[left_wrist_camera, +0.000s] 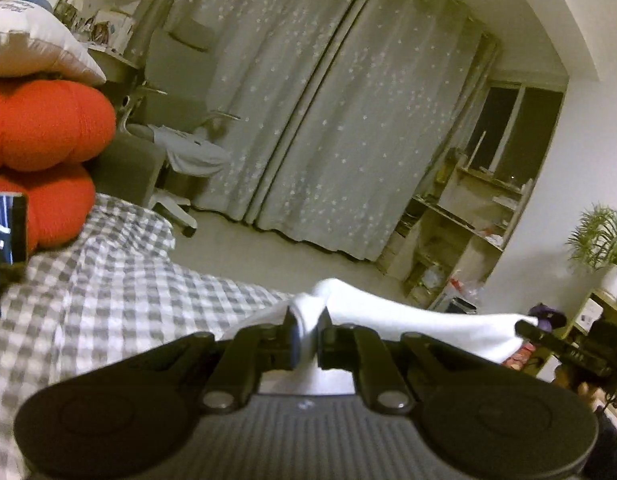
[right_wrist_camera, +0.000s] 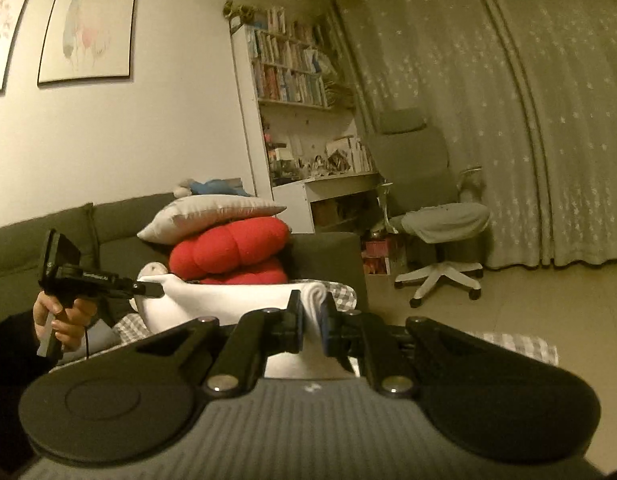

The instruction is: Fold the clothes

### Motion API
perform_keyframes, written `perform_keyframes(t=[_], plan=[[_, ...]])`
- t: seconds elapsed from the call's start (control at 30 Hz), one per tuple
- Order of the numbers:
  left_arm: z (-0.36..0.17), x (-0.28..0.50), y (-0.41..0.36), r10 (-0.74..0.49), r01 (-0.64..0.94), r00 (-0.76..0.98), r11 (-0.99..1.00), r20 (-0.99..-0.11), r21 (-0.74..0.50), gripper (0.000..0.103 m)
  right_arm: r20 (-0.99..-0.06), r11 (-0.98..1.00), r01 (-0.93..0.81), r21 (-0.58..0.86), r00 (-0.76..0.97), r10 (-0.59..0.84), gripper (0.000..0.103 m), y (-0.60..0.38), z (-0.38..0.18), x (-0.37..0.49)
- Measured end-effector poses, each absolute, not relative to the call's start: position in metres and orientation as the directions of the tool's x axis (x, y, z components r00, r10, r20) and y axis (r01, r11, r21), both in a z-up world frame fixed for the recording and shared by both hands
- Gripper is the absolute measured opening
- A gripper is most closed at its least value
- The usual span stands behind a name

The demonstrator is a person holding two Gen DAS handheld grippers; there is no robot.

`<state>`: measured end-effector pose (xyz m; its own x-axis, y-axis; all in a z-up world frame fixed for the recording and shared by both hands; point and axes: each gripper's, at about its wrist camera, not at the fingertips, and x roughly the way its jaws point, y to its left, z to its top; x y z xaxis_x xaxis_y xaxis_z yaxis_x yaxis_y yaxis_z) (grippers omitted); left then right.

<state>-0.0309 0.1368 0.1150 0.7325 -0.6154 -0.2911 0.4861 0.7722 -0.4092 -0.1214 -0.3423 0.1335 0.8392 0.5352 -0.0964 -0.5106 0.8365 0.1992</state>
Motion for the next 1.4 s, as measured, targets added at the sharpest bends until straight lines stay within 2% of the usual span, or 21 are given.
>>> perform_keyframes(t=[0.17,0.4,0.6,0.93,1.0,1.17,1.23,1.3,1.4], plan=[[0.106,-0.05,0.121,-0.572,0.471,0.717,0.819,-0.399,-0.328,0.008,-0.129,0.853,-0.483,0.199,0.85,0.511,0.01,-0.34,0.128,-0.117],[0.1,-0.055,0.132,-0.577,0.45,0.704,0.814,-0.414,-0.368,0.008,-0.174,0.874,-0.444,0.198,0.862,0.477,0.01,-0.337,0.12,-0.11],[0.107,-0.01,0.117,-0.498,0.349,0.701,0.864,-0.51,-0.364,0.009,-0.213,0.891,-0.409,0.195,0.869,0.446,0.01,-0.334,0.113,-0.104],[0.07,0.114,0.097,-0.404,0.148,0.62,0.902,-0.673,-0.405,0.011,-0.482,0.946,-0.188,0.266,0.823,0.299,0.01,-0.329,0.095,0.017],[0.058,0.126,0.106,-0.413,0.107,0.607,0.889,-0.679,-0.446,0.019,-0.527,0.947,-0.154,0.281,0.8,0.287,0.01,-0.331,0.081,0.036],[0.042,0.13,0.124,-0.391,0.048,0.643,0.879,-0.658,-0.475,0.02,-0.561,0.937,-0.103,0.332,0.777,0.285,0.01,-0.339,0.054,0.057],[0.045,0.129,0.125,-0.42,0.066,0.664,0.857,-0.619,-0.51,0.028,-0.554,0.936,-0.114,0.332,0.78,0.291,0.011,-0.336,0.054,0.059],[0.047,0.128,0.124,-0.441,0.092,0.679,0.845,-0.587,-0.528,0.058,-0.549,0.936,-0.122,0.329,0.782,0.295,0.012,-0.334,0.054,0.061],[0.046,0.129,0.115,-0.434,0.12,0.695,0.856,-0.573,-0.502,0.061,-0.55,0.938,-0.124,0.323,0.782,0.293,0.015,-0.333,0.052,0.062]])
